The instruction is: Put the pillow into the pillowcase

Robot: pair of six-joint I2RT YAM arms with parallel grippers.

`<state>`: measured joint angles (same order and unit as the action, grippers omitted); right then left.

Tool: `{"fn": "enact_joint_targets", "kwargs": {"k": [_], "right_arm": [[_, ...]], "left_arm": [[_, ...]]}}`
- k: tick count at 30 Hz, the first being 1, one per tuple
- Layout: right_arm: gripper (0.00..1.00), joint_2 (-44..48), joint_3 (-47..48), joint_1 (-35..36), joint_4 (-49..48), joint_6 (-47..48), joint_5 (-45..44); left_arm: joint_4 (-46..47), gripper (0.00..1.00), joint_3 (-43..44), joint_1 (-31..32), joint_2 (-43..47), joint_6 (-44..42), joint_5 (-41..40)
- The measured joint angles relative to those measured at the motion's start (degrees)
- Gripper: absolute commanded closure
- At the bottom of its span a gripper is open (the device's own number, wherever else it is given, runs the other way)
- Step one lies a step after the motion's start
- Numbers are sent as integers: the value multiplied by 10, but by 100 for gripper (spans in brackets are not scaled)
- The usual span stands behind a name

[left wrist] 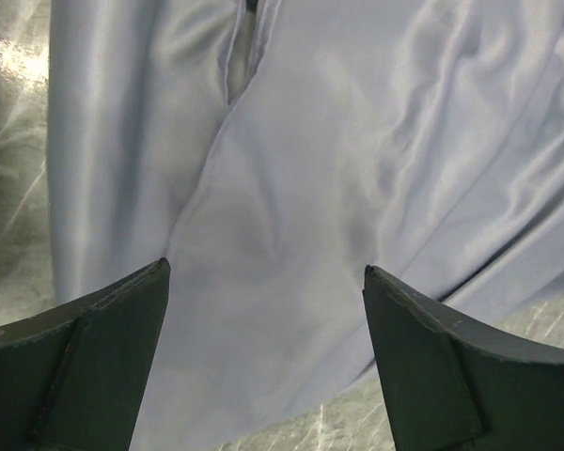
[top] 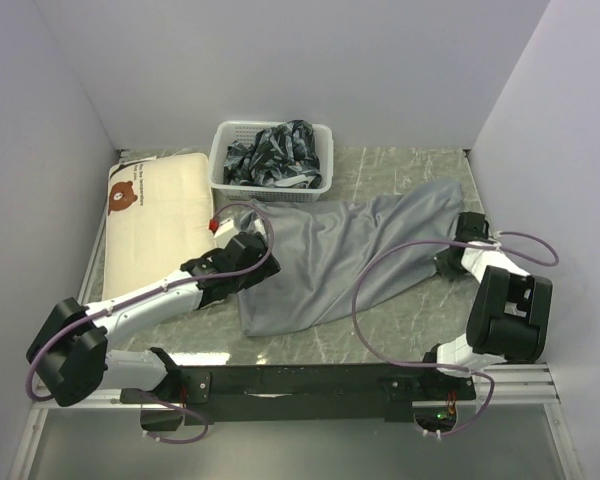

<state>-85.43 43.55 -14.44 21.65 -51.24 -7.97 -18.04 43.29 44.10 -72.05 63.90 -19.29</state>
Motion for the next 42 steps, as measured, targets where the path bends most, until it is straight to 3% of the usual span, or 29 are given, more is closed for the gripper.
{"fn": "enact_joint_targets", "kwargs": {"k": [8,9,11,12,15,17,22,24,31,34,37,42], "right_arm": [[100,119,-9,-174,59,16,18],[95,139,-9,-190,65,16,19],[82,165,-6,-200,72,16,26],[58,173,-6,-199,72,17,34],[23,189,-7,-189,71,28,55],[18,209,-14,-169,69,37,59],[11,285,-36,-33,67,60,43],[0,313,-36,37,58,66,47],[0,359,-39,309,-27,70,64],[0,304,-24,436,-65,65,60],[0,193,31,556,-101,62,54],[0,10,139,674,-183,57,71]], "left_arm": [[22,13,2,-1,-49,0,26],[24,12,4,-1,-56,0,31],[23,11,12,-1,-67,0,39],[23,10,17,-1,-71,0,42],[14,7,35,-2,-71,0,38],[-6,3,52,-5,-65,0,22],[-78,1,102,-47,-31,3,-35],[-107,1,117,-83,-6,10,-71],[-168,0,53,-227,134,33,-121],[-175,1,19,-325,159,24,-104],[-174,1,6,-403,159,-2,-57],[-173,1,17,-447,160,-50,6]]}}
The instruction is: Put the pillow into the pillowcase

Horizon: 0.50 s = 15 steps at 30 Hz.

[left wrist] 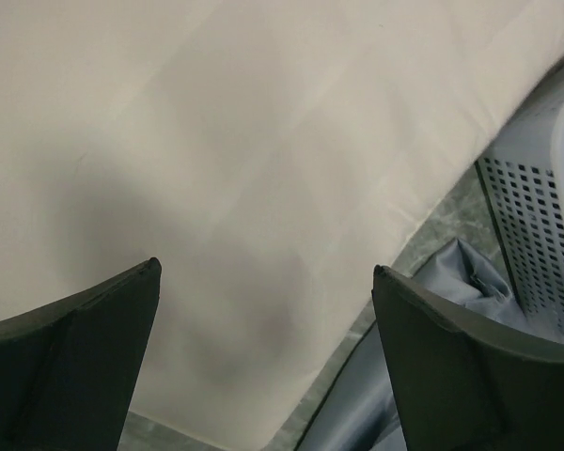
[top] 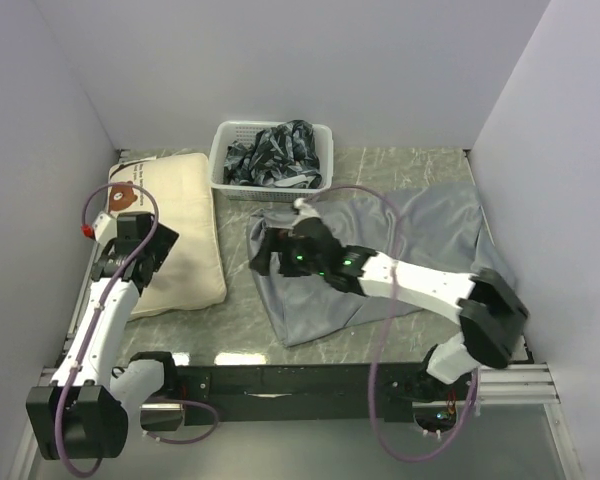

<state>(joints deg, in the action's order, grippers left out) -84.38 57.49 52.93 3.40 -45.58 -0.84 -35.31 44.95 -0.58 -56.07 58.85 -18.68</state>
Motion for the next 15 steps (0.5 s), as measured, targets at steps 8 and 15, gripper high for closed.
{"fn": "enact_joint_targets", "kwargs": {"k": [8,15], "right_arm": [[0,-215,149,79,-69,-18,26],[1,-333,226,109,-64,-41,39]], "left_arm": [[4,0,69,-6,29,-69,43],[5,1,108,-6,53,-100,42]]}}
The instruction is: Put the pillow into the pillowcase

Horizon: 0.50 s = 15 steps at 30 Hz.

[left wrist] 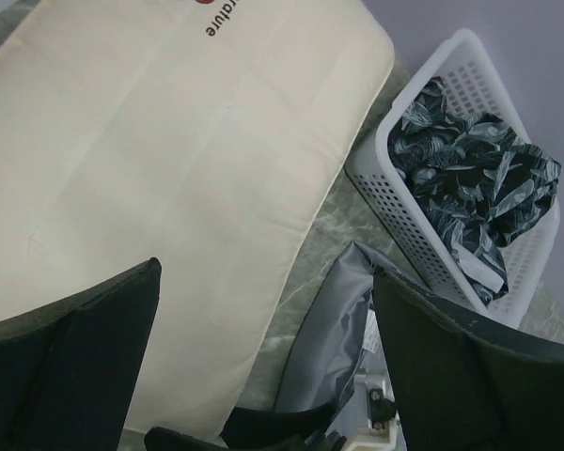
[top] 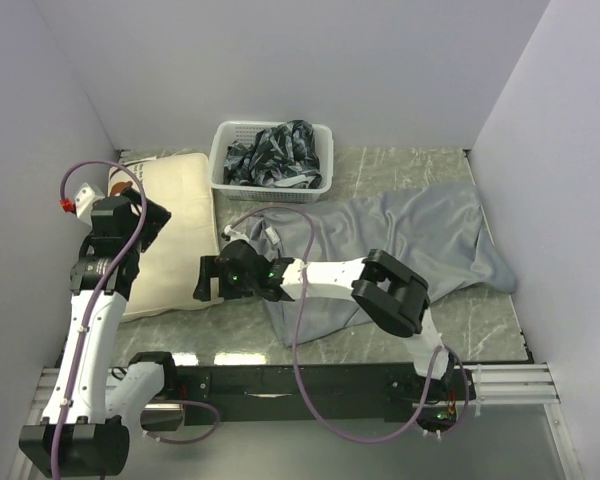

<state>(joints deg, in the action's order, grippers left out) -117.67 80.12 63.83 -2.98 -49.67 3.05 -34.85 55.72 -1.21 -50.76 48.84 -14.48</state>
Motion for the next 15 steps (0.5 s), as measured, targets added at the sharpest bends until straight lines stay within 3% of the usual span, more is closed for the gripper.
{"fn": "enact_joint_targets", "kwargs": {"k": [1,4,5,6,11,15], "right_arm": [[5,-11,10,1,3,0,0],[61,-39,46,3,24,0,-2],[87,-45,56,3,34,2,-4],[96,-48,61,3,42,3,-5],[100,-30,49,-17,69,19,-14],[100,36,-11,-80,104,46,1]], "left_arm": [[-1,1,0,0,2,-1,-4],[-2,1,0,0,1,1,-15],[-3,1,2,0,-1,2,-18],[-3,1,3,0,-6,3,-19],[-4,1,9,-1,-32,14,-25],[-4,1,9,-1,-43,23,-36]]}}
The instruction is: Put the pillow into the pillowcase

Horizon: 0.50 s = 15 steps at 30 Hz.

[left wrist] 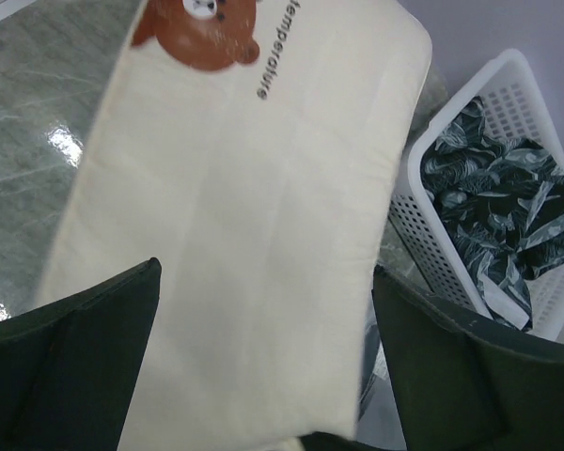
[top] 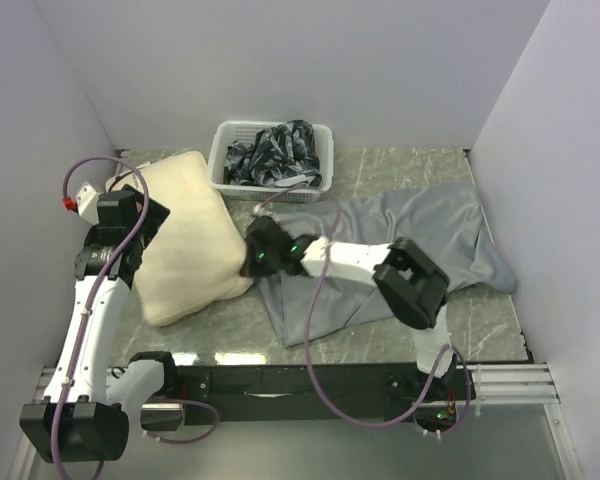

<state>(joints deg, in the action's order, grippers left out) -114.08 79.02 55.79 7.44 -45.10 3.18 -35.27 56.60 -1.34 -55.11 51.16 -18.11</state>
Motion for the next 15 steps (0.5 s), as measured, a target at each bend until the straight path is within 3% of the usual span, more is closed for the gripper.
{"fn": "enact_joint_targets", "kwargs": {"k": [7,15], "right_arm": [[100,60,-17,-132,69,42,21],[100,63,-3,-178,111,56,73]], "left_arm": [[-3,1,-27,-1,-15,46,-56],[-14,1,-107,-1,-84,120,-83]]}}
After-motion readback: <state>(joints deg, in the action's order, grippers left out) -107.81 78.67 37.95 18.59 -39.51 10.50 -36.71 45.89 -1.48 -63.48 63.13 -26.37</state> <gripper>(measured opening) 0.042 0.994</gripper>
